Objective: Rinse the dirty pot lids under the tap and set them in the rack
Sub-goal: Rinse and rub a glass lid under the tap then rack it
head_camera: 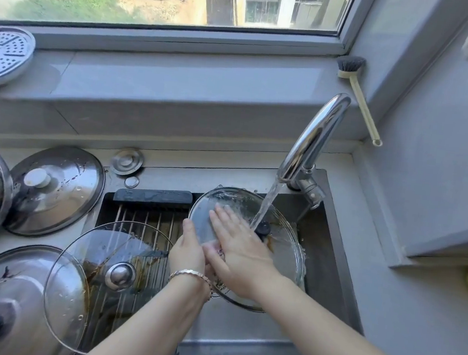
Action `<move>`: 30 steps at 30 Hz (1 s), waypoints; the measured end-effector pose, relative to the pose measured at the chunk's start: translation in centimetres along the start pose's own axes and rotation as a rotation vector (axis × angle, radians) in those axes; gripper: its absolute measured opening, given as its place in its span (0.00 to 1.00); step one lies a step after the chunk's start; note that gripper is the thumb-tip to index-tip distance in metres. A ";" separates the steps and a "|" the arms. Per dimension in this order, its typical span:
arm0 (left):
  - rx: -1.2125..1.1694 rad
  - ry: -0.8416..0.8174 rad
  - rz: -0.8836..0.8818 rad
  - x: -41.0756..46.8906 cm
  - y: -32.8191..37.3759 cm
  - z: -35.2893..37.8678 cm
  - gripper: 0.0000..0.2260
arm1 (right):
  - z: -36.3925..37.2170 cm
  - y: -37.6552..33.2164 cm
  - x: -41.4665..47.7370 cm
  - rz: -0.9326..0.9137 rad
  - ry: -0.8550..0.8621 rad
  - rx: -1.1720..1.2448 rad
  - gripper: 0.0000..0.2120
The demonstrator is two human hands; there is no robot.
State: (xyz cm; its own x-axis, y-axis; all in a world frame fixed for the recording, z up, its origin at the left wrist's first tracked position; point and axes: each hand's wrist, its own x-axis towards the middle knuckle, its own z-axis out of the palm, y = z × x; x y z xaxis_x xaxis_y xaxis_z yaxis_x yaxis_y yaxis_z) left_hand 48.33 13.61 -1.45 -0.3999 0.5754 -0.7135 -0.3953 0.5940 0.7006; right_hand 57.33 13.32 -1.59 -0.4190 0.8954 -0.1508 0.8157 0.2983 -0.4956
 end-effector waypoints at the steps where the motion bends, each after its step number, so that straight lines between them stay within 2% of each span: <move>1: -0.023 0.009 -0.005 -0.1 0.0 0.0 0.19 | 0.0 -0.1 -0.3 0.002 0.025 0.042 0.27; 5: -0.103 0.007 -0.066 0.3 0.7 -0.6 0.26 | 1.4 -0.2 -3.8 -0.248 0.118 0.022 0.23; 6: -0.164 -0.013 -0.067 0.5 1.0 -0.8 0.28 | 1.4 0.7 -4.4 -0.238 0.124 0.014 0.23; 10: -0.280 0.011 0.027 0.5 1.5 -0.6 0.25 | 0.3 3.6 -4.5 0.157 0.178 0.127 0.26; 15: -0.307 0.021 0.044 -0.4 1.3 -0.3 0.19 | 1.2 2.6 -4.6 0.214 0.142 0.090 0.32; 18: -0.325 0.036 0.044 -0.8 0.7 -0.2 0.16 | -0.4 3.8 -3.7 0.502 0.126 0.212 0.32; 19: -0.329 0.041 0.046 -0.9 0.6 -0.2 0.16 | -0.5 3.8 -3.7 0.541 0.139 0.228 0.31; 23: -0.326 0.041 0.056 -1.1 0.8 -0.2 0.17 | 1.1 2.5 -4.8 0.304 0.161 0.119 0.32; 24: -0.320 0.041 0.062 -1.2 0.8 -0.3 0.17 | 1.1 2.8 -4.7 0.300 0.153 0.132 0.32; 27: -0.290 0.035 0.071 -1.5 0.8 -0.3 0.16 | 0.1 3.9 -3.6 0.510 0.157 0.244 0.30; 30: -0.266 0.030 0.073 -1.6 1.0 -0.6 0.15 | 1.0 3.9 -4.0 0.431 0.153 0.202 0.30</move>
State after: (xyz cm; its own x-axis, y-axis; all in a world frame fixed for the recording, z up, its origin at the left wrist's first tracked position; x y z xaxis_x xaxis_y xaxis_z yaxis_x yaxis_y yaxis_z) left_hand 48.07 12.92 0.39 -0.4580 0.5920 -0.6631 -0.5659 0.3811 0.7311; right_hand 61.78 10.63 -3.76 0.0153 0.9659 -0.2585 0.8020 -0.1663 -0.5738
